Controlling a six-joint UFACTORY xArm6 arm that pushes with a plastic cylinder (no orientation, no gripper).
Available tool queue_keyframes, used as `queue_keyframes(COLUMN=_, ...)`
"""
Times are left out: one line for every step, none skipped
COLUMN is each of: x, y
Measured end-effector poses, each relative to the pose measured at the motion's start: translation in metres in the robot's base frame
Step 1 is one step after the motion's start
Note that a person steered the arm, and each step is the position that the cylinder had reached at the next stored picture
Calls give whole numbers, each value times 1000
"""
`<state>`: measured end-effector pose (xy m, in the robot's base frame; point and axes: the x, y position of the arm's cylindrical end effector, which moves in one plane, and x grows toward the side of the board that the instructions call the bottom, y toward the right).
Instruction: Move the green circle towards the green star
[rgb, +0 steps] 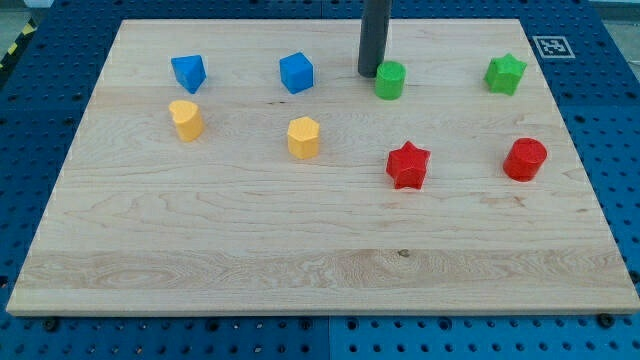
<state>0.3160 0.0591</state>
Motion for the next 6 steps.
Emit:
queue_keyframes(x=20, y=-17)
queue_keyframes(x=38, y=-15)
queue_keyframes(x=16, y=7)
queue_keyframes(x=-6, y=21)
queue_keyframes(x=-7, y=15)
queue_keyframes(x=-7, y=45)
